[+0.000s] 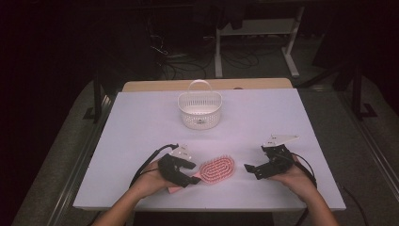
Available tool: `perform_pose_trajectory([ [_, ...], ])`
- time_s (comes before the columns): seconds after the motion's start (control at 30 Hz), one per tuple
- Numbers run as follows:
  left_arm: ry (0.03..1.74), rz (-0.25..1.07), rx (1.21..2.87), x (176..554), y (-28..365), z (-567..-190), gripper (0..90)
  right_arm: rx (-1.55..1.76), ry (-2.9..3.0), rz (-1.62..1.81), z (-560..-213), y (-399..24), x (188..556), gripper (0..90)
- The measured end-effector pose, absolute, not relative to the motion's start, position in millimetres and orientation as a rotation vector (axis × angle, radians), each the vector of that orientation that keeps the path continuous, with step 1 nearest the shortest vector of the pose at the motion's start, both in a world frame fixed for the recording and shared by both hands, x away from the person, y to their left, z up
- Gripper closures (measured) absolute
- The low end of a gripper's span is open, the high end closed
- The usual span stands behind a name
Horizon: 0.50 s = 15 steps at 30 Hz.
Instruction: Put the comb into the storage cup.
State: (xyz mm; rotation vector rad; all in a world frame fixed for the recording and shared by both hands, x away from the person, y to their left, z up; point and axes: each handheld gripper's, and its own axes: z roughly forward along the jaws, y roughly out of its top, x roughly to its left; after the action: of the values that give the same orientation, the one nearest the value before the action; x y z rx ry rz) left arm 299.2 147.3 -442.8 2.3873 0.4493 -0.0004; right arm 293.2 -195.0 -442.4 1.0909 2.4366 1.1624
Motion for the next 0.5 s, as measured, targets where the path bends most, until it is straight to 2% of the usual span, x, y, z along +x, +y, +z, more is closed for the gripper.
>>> perform_pose_trajectory([
  [0.5, 0.436, -0.021, 2.513, 300, 133, -448, 53.0, 1.093, 2.439, 1.158, -443, -195, 294, 0.0],
])
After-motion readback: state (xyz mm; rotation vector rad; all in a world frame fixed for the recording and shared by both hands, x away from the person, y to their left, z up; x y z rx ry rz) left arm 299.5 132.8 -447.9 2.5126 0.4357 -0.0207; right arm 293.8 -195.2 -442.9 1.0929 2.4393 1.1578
